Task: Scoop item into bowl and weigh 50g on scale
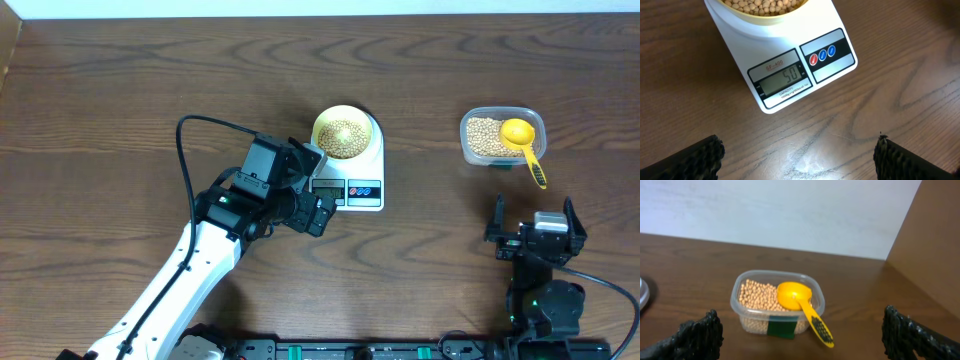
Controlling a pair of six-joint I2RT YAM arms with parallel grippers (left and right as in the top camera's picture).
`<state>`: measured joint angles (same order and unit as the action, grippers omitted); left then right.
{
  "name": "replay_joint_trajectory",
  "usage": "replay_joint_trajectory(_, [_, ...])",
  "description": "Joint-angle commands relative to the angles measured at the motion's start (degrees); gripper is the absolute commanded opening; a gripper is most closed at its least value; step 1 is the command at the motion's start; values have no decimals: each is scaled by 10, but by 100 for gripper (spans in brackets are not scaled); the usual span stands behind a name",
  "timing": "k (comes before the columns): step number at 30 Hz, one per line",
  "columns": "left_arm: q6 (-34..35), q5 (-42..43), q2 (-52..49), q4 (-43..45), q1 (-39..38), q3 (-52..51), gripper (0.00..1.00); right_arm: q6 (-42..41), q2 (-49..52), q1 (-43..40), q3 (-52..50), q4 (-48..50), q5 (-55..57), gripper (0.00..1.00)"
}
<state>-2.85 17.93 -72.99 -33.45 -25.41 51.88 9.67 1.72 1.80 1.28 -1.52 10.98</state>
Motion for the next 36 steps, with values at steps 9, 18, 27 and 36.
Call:
replay_joint_trajectory(9, [-5, 5, -4, -2, -1, 9, 98, 76, -14, 10, -10, -27, -75, 99])
replay_joint_trajectory(18, [-5, 5, -4, -2, -1, 9, 98, 80, -14, 27, -10, -27, -75, 99])
replay_joint_trajectory(27, [-5, 5, -4, -2, -1, 9, 98, 79, -14, 19, -10, -27, -75, 99])
replay_joint_trajectory(36, [-5, 5, -4, -2, -1, 9, 98, -22, -14, 8, -10, -26, -69, 99])
